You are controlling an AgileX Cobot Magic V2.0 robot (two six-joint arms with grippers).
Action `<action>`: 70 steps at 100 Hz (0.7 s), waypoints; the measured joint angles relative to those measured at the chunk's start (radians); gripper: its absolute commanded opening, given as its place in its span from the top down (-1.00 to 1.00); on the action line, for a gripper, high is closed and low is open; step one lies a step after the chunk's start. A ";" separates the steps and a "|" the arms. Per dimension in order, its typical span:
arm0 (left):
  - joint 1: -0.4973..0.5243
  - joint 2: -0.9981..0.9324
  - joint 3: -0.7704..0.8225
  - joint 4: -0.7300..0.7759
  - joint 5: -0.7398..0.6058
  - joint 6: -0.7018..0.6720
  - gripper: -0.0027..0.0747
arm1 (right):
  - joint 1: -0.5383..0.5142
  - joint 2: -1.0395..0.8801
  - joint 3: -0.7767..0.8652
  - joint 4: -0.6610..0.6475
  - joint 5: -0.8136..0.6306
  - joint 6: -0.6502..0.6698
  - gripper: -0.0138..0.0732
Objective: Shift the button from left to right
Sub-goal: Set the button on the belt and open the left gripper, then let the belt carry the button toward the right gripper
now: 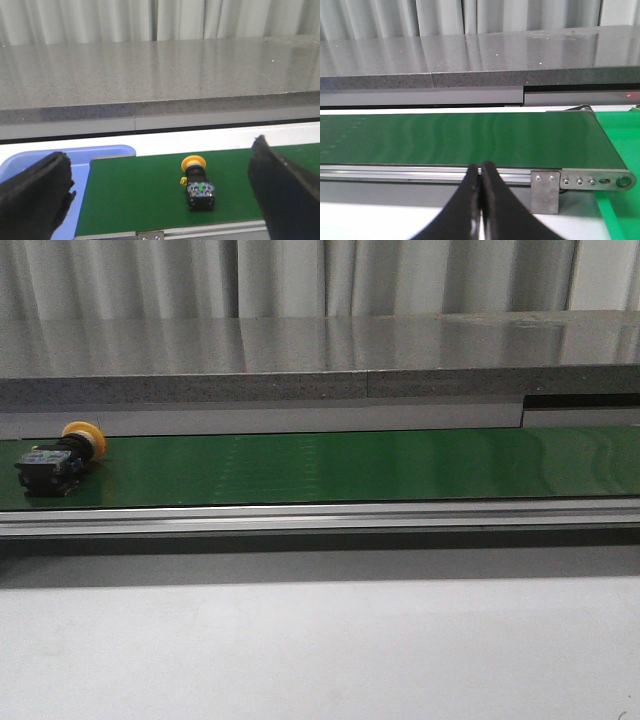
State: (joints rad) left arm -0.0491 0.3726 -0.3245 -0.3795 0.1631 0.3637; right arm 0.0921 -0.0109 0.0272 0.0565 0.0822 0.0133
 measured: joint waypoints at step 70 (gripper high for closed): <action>0.000 -0.097 0.098 -0.004 -0.118 0.002 0.59 | 0.000 0.000 0.000 0.000 0.000 0.000 0.84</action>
State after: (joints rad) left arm -0.0491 0.2758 -0.2261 -0.3832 0.0446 0.3659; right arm 0.0921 -0.0109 0.0272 0.0565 0.0822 0.0133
